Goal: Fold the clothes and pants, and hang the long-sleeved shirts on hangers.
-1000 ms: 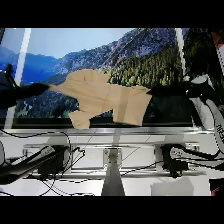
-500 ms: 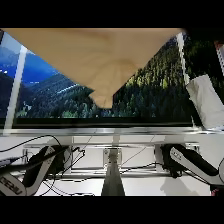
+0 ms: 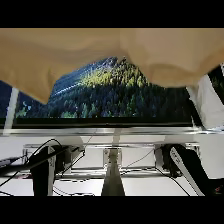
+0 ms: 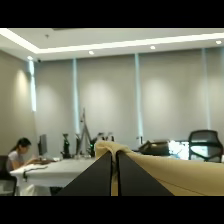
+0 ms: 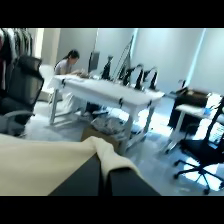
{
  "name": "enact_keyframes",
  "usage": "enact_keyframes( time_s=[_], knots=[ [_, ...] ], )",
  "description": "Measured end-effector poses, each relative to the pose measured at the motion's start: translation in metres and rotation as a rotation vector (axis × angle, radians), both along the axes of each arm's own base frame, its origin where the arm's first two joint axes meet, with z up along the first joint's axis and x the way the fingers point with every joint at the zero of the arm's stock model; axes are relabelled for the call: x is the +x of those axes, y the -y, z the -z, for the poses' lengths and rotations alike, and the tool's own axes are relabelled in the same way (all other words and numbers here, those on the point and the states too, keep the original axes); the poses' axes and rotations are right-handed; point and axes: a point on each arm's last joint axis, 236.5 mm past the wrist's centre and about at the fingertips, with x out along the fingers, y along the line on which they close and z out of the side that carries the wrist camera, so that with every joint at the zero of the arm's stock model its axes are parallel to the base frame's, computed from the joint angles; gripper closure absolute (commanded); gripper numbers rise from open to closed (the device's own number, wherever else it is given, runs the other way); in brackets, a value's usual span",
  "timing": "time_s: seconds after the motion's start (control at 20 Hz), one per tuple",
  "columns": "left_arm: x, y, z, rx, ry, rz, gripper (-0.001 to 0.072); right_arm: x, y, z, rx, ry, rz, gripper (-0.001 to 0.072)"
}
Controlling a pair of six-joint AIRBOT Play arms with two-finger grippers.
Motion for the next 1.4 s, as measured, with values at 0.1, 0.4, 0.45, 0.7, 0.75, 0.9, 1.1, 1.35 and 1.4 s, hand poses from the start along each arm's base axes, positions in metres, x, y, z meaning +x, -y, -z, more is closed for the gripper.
enact_keyframes(
  time_s=[0.1,0.4,0.45,0.7,0.75,0.9,1.1,1.35,1.4],
  knots=[
    [0.007,-0.004,0.005,-0.046,-0.017,0.023,0.0692,0.005,0.008,0.000,0.010,-0.006,0.037,0.0699],
    [0.137,-0.013,0.142,-0.181,-0.522,0.283,0.0691,0.118,0.026,0.095,0.075,-0.424,0.009,0.0697],
    [0.160,-0.013,0.178,-0.198,-0.635,0.325,0.0691,0.141,0.028,0.128,0.067,-0.544,-0.006,0.0697],
    [0.244,-0.003,0.351,-0.243,-1.066,0.482,0.0691,0.223,0.038,0.285,0.076,-1.051,-0.089,0.0697],
    [0.257,0.001,0.380,-0.245,-1.120,0.501,0.0691,0.237,0.041,0.311,0.089,-1.118,-0.096,0.0697],
    [0.292,0.008,0.449,-0.256,-1.207,0.501,0.0691,0.277,0.051,0.387,0.146,-1.274,-0.095,0.0697],
    [0.326,0.010,0.491,-0.256,-1.203,0.427,0.0691,0.322,0.068,0.464,0.206,-1.355,-0.028,0.0697],
    [0.343,0.015,0.523,-0.255,-1.215,0.388,0.0690,0.341,0.096,0.531,0.173,-1.408,0.104,0.0697],
    [0.344,0.016,0.530,-0.258,-1.225,0.388,0.0691,0.339,0.099,0.543,0.165,-1.426,0.120,0.0697]
  ],
)
